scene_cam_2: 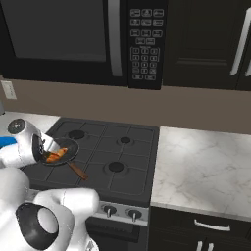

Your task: Pick the croissant and place it on the pan. Then turn on the stove to warm the croissant.

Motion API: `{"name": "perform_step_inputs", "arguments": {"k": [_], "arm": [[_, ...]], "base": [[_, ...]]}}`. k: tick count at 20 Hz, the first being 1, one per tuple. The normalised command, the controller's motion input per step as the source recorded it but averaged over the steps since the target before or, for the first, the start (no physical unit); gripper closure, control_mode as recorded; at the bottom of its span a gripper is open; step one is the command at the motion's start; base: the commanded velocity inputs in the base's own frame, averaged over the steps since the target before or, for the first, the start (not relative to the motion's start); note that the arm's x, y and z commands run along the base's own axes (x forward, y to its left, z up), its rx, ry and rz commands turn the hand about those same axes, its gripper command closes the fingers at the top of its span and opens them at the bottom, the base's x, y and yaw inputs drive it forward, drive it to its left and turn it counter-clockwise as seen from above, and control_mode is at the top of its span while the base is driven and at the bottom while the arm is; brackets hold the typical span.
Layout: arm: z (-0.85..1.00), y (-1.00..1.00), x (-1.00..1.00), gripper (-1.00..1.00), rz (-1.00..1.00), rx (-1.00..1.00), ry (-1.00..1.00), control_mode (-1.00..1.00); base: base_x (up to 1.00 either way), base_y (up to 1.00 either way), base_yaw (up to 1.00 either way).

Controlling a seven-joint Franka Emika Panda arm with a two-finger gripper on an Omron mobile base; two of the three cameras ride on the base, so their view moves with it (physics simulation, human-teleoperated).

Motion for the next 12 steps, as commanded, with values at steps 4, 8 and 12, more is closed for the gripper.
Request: {"name": "perform_step_inputs", "arguments": {"k": [4, 8, 12], "arm": [[0.46, 0.01, -0.92, -1.00, 0.00, 0.00, -0.18, -1.00], [0.49, 0.00, -0.86, -1.00, 0.00, 0.00, -0.20, -1.00], [0.35, 0.00, -0.94, -1.00, 0.00, 0.00, -0.23, -1.00]], "base": [[0.00, 0.00, 0.00], [0.00, 0.00, 0.00], [0.00, 0.00, 0.00]]}}
